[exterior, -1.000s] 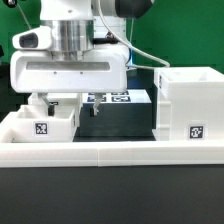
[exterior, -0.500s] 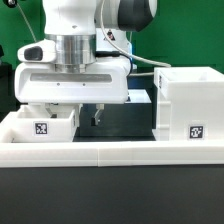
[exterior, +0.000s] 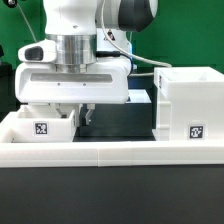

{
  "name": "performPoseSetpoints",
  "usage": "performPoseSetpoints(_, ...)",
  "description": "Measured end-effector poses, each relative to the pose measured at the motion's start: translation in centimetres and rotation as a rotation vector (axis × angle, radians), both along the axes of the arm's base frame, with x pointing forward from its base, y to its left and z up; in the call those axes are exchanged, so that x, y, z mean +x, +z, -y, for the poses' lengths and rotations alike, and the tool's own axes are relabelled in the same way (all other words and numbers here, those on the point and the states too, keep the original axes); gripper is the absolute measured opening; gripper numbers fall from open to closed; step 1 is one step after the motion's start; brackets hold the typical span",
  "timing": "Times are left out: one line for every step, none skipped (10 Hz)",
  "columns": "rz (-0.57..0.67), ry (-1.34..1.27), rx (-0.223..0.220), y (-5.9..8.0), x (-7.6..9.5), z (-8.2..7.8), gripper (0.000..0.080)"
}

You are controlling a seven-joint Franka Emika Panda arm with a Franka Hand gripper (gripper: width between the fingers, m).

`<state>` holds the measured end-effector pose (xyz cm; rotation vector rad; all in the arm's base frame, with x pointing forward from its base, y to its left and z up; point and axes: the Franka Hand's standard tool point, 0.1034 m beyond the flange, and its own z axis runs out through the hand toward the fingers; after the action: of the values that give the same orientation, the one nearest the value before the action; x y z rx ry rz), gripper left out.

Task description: Assemble drawer

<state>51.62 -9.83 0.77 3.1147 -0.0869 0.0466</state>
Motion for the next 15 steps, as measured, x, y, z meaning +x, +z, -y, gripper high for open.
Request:
performPoseSetpoints(0.0, 0.0, 0.0, 0.0, 0.0, 0.0, 0.0121)
performPoseSetpoints(-0.001, 0.002, 0.002, 0.0, 0.0, -0.2, 0.0042)
performPoseSetpoints(-0.001, 0.002, 0.001, 0.0, 0.0, -0.2, 0.0042)
performPoseSetpoints(-0.001, 0.002, 0.001, 0.0, 0.0, -0.1, 0.0042)
performPoseSetpoints(-0.001, 0.002, 0.001, 0.0, 0.0, -0.1, 0.0042)
performPoseSetpoints(-0.001, 0.002, 0.001, 0.0, 0.0, -0.1, 0.0042)
performPoseSetpoints(-0.001, 0.002, 0.001, 0.0, 0.0, -0.1, 0.0042)
performPoseSetpoints(-0.001, 0.002, 0.001, 0.0, 0.0, -0.1, 0.0042)
performPoseSetpoints(0.0, 0.017, -0.001, 0.2, 0.2, -0.4, 0.0042)
performPoseSetpoints(0.011, 0.042, -0.003, 1.0, 0.7, -1.1, 0.0042)
performPoseSetpoints(0.02, 0.052, -0.001, 1.6, 0.9, -1.7, 0.0042)
performPoseSetpoints(0.018, 0.06, 0.007, 2.5, 1.0, -2.2, 0.0042)
performPoseSetpoints(0.015, 0.063, 0.018, 3.4, 0.9, -2.6, 0.0042)
performPoseSetpoints(0.016, 0.061, 0.015, 3.2, 0.8, -2.5, 0.0042)
performPoseSetpoints(0.012, 0.115, 0.011, 3.1, 0.8, -2.4, 0.0042)
